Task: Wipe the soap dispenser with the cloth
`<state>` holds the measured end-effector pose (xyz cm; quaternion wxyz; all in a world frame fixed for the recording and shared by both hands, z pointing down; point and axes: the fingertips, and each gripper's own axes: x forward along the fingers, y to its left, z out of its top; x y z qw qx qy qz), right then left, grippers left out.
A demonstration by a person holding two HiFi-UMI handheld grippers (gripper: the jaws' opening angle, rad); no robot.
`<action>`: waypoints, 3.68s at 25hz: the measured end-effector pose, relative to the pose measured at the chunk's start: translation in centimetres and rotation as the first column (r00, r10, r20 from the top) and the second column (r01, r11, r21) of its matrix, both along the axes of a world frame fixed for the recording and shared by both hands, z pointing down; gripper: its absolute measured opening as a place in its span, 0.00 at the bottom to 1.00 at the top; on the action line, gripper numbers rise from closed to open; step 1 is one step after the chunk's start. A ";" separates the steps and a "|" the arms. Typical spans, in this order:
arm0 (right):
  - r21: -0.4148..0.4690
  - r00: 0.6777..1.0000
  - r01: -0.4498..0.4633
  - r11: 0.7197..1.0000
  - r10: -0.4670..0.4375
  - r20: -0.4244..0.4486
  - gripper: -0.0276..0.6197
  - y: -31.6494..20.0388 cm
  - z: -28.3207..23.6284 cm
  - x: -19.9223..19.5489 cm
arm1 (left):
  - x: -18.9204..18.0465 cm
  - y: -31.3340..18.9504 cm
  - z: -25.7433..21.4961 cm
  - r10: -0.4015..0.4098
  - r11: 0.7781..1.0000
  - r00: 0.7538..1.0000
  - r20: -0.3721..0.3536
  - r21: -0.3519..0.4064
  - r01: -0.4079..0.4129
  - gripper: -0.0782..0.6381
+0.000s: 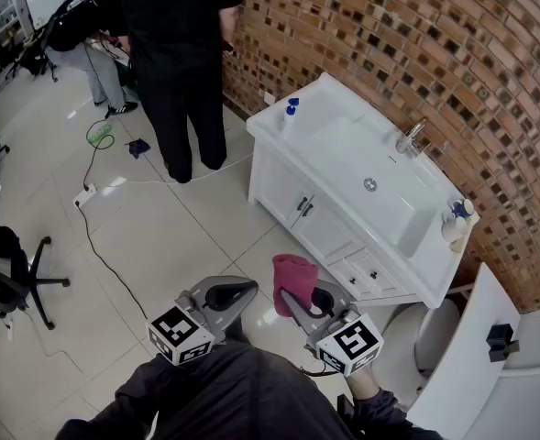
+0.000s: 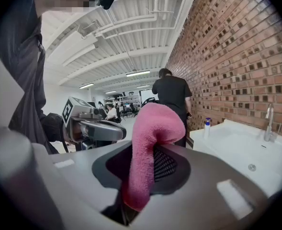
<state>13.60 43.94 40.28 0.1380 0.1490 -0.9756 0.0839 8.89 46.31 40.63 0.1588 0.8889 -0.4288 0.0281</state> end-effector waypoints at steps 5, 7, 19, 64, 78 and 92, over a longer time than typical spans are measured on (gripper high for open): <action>-0.001 1.000 -0.008 1.000 0.008 -0.010 0.18 -5.1 1.2 -2.2 | -2.4 -5.6 1.0 0.014 1.000 1.000 -0.009 0.000 -0.014 0.11; -0.004 1.000 -0.019 1.000 0.019 -0.020 0.18 -7.9 1.9 -3.3 | -3.6 -8.5 1.8 0.026 1.000 0.999 -0.020 -0.009 -0.027 0.11; -0.024 0.987 -0.111 0.994 0.108 -0.116 0.18 -31.5 2.4 -10.9 | -12.4 -33.2 2.7 0.111 0.992 0.993 -0.032 -0.049 -0.113 0.11; 0.043 0.845 0.133 0.990 -0.091 -0.527 0.17 -51.5 9.1 -14.3 | -11.7 -53.3 23.2 0.465 0.885 0.713 0.525 -0.244 -0.397 0.79; -0.009 0.855 0.026 1.000 -0.027 -0.518 0.18 -51.6 10.3 -11.2 | -11.3 -54.7 25.2 0.560 0.820 0.627 0.542 -0.254 -0.512 0.64; -0.155 0.985 0.053 0.987 -0.077 -0.153 0.17 -51.5 -0.4 -15.1 | -11.4 -50.5 3.6 0.538 0.836 0.773 -0.335 0.097 -0.540 0.63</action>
